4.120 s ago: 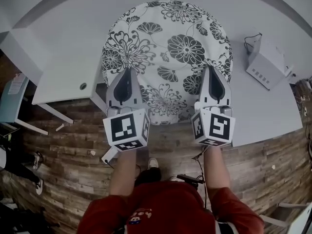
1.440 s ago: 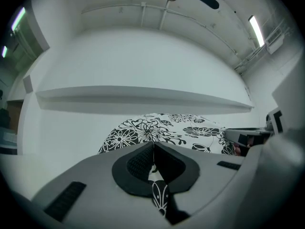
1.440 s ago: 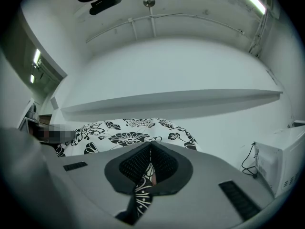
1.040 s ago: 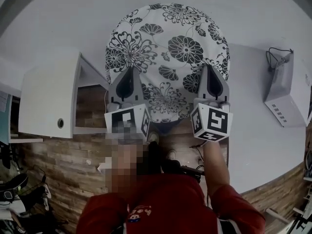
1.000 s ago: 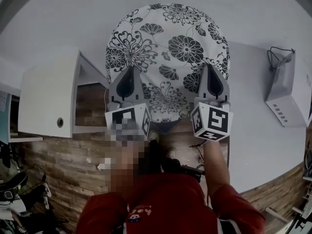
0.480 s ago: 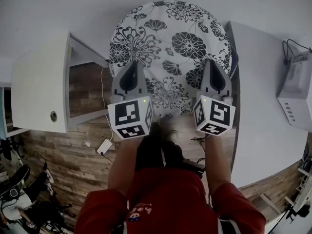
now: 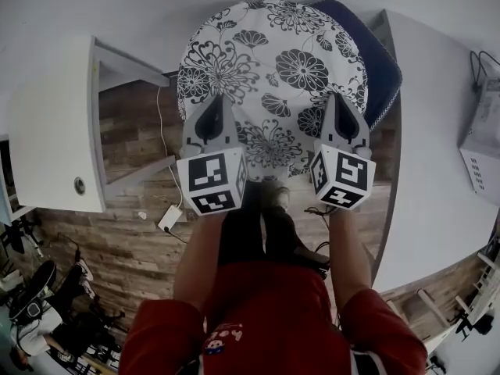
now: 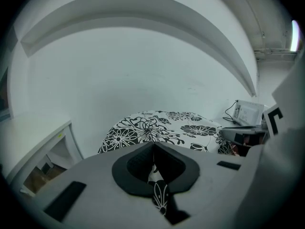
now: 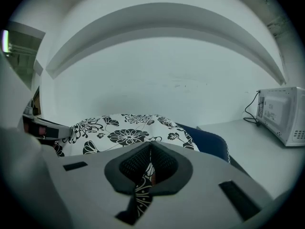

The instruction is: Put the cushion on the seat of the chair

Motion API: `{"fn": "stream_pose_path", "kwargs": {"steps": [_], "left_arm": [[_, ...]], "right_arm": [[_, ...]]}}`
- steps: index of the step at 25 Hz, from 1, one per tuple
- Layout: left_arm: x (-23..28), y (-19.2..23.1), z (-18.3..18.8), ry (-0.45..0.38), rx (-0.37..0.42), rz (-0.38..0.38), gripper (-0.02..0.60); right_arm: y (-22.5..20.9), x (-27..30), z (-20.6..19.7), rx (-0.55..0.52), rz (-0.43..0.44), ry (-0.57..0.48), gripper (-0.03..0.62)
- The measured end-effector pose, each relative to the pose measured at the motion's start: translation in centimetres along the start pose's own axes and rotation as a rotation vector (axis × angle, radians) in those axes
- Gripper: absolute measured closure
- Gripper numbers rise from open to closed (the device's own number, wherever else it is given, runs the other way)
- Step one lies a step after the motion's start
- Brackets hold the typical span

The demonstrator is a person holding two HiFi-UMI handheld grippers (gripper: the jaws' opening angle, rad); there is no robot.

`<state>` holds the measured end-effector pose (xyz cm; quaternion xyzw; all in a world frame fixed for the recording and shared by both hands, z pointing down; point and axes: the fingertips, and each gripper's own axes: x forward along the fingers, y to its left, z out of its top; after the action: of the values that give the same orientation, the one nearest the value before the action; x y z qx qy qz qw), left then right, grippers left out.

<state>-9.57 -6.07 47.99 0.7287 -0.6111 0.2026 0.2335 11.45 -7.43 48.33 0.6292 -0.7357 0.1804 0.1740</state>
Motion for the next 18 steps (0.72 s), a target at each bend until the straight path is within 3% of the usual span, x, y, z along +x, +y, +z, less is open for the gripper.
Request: {"fn": "stream_pose_path", "kwargs": {"steps": [18], "left_arm": [[0.53, 0.42, 0.24, 0.171, -0.058, -0.069, 0.554]], "right_arm": [[0.13, 0.06, 0.69, -0.008, -0.051, 0.19, 0.566]]}}
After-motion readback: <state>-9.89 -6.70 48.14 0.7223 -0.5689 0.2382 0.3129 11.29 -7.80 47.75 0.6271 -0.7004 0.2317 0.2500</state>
